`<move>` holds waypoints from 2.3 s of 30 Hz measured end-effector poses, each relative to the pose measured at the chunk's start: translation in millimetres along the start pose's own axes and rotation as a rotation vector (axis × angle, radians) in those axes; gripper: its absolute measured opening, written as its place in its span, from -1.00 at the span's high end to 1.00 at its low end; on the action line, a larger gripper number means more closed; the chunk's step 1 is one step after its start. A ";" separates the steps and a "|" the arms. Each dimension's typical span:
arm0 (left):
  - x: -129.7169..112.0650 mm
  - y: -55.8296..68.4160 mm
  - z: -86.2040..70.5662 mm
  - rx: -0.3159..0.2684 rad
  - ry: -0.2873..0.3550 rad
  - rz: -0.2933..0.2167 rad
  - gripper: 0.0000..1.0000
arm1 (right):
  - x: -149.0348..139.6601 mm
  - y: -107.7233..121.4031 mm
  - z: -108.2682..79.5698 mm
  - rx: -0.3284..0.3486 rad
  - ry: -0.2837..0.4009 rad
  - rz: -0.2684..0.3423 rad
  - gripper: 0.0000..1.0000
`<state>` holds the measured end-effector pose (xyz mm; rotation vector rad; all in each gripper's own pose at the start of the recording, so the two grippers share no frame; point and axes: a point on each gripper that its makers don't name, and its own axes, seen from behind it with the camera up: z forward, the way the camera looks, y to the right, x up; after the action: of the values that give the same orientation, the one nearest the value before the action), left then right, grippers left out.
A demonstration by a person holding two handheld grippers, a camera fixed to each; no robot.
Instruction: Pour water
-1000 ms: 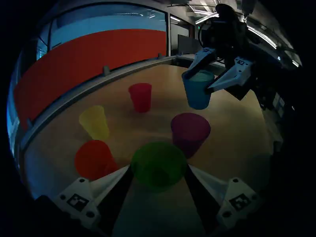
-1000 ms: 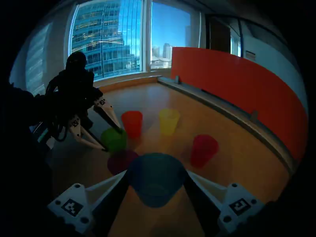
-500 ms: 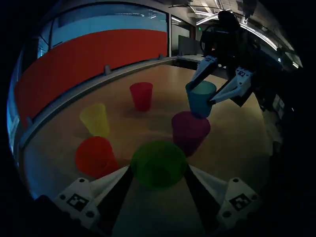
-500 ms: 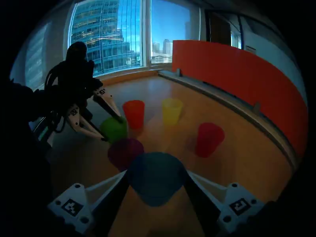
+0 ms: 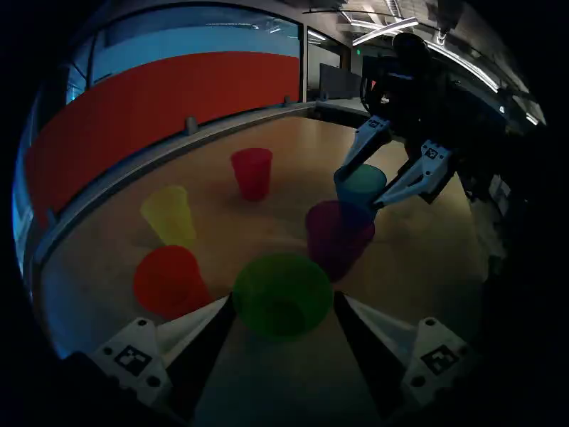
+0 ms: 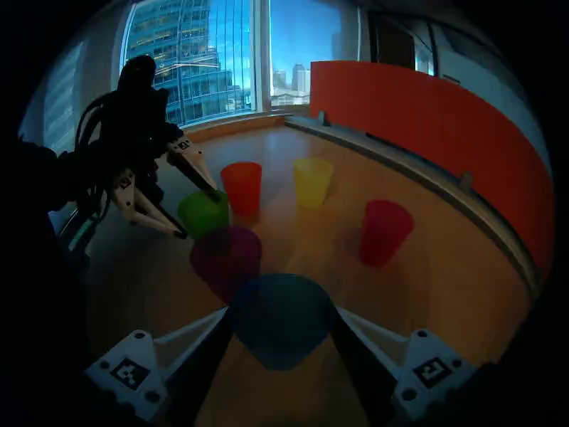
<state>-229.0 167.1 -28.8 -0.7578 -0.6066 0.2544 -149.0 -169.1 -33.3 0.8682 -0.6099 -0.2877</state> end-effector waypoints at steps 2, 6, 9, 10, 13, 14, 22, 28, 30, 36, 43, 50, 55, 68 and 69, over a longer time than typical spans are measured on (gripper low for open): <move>-2.0 -0.6 -0.9 0.001 -0.002 -0.002 -0.97 | -2.1 -0.7 0.5 0.000 -0.001 0.003 -0.86; -7.1 -3.2 -4.1 0.019 -0.009 0.006 -0.97 | -6.5 -1.8 0.9 0.000 -0.003 0.009 -0.86; -10.9 -2.3 -7.3 0.025 -0.014 0.010 -0.97 | -9.7 -1.9 1.0 -0.002 -0.004 0.011 -0.86; -11.9 -1.2 -8.2 0.024 -0.015 0.010 -0.97 | -10.0 -2.0 0.8 -0.002 -0.002 0.013 -0.86; -14.5 1.7 -10.8 0.023 -0.015 0.008 -0.97 | -11.3 -2.1 -0.3 -0.003 0.003 0.021 -0.87; -15.2 2.2 -11.6 0.024 -0.015 0.006 -0.97 | -11.9 -2.1 -0.8 -0.004 0.004 0.023 -0.87; -16.8 5.8 -18.8 0.031 -0.001 -0.009 -0.97 | -19.7 -3.5 -5.1 -0.018 0.003 0.028 -0.87; -17.1 8.1 -23.2 0.037 0.005 -0.025 -0.97 | -24.8 -3.0 -6.1 -0.031 0.002 0.036 -1.00; -17.2 9.2 -24.5 0.037 0.008 -0.032 -0.97 | -27.1 -2.4 -5.9 -0.038 -0.001 0.036 -0.99; -16.5 7.6 -32.2 0.057 0.023 -0.044 -0.97 | -23.6 -8.0 -12.3 -0.036 0.016 0.044 -1.00; -16.5 3.0 -47.2 0.095 0.043 -0.060 -0.97 | -30.0 -8.8 -29.3 -0.067 0.031 0.061 -1.00; -16.5 -4.1 -64.4 0.146 0.069 -0.077 -0.97 | -36.2 -7.5 -49.6 -0.113 0.058 0.078 -1.00; -12.5 -13.5 -72.7 0.192 0.100 -0.090 -0.97 | -29.1 -6.2 -58.9 -0.143 0.103 0.098 -0.99; 6.4 -47.7 -101.7 0.337 0.230 -0.155 -0.97 | 7.0 7.1 -85.7 -0.253 0.255 0.141 -0.99; 7.9 -50.4 -104.1 0.351 0.242 -0.161 -0.97 | 10.6 9.0 -88.0 -0.265 0.270 0.145 -0.99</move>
<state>-160.2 75.9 -48.8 -0.3901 -0.3763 0.1137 -87.2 -113.5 -65.4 0.5910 -0.3703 -0.1128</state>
